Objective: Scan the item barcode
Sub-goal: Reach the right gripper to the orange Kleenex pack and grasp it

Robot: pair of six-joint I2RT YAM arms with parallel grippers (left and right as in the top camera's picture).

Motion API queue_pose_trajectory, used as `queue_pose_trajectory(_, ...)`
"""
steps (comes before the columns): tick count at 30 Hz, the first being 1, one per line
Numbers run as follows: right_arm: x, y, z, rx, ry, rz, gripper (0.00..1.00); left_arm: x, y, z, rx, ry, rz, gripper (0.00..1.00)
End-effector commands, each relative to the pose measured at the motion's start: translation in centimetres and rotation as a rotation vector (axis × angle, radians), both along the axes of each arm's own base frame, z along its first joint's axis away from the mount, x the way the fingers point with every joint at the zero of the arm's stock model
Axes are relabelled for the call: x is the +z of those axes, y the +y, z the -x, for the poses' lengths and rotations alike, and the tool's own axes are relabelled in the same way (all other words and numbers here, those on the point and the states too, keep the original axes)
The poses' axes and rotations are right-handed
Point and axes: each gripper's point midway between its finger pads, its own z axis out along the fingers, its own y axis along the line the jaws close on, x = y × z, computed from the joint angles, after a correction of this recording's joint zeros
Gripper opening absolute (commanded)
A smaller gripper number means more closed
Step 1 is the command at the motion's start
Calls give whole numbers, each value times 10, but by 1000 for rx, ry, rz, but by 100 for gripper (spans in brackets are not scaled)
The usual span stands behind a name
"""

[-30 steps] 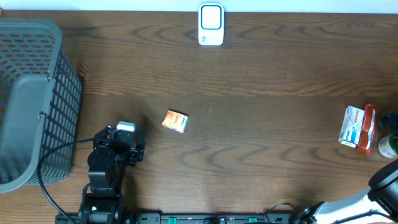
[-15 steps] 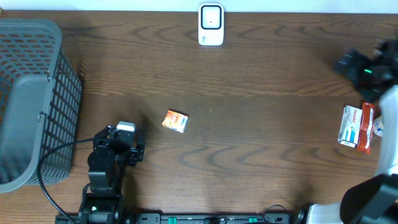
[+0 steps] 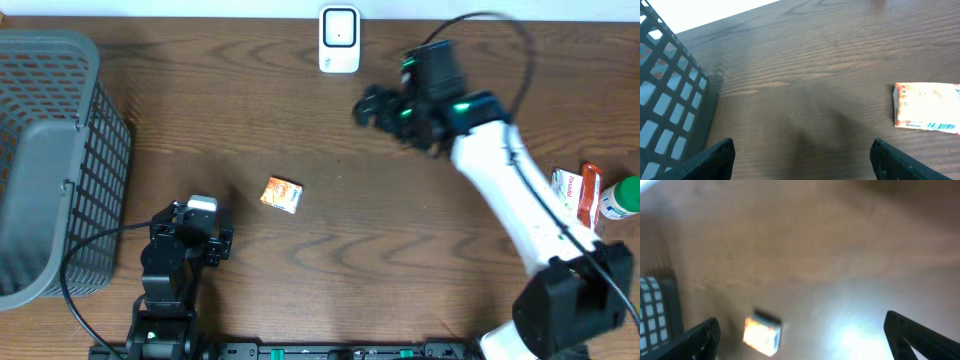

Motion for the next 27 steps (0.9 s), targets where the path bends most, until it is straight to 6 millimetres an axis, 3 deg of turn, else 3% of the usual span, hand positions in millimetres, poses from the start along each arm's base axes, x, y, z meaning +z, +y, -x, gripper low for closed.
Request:
queue_pose_trajectory(1, -22, 32, 13, -135, 117, -30, 99, 3, 1, -1, 9, -10, 5, 87)
queue_pose_trajectory(6, -33, 78, 25, -69, 195, 13, 99, 3, 1, -1, 9, -10, 5, 87)
queue_pose_trajectory(16, -57, 137, 22, 18, 291, 186, 99, 3, 1, -1, 9, -10, 5, 87)
queue_pose_trajectory(21, -91, 156, 31, 58, 363, 202, 99, 3, 1, -1, 9, -10, 5, 87)
queue_pose_trajectory(27, -126, 162, 49, 87, 427, 268, 99, 2, 1, -1, 9, -10, 5, 87)
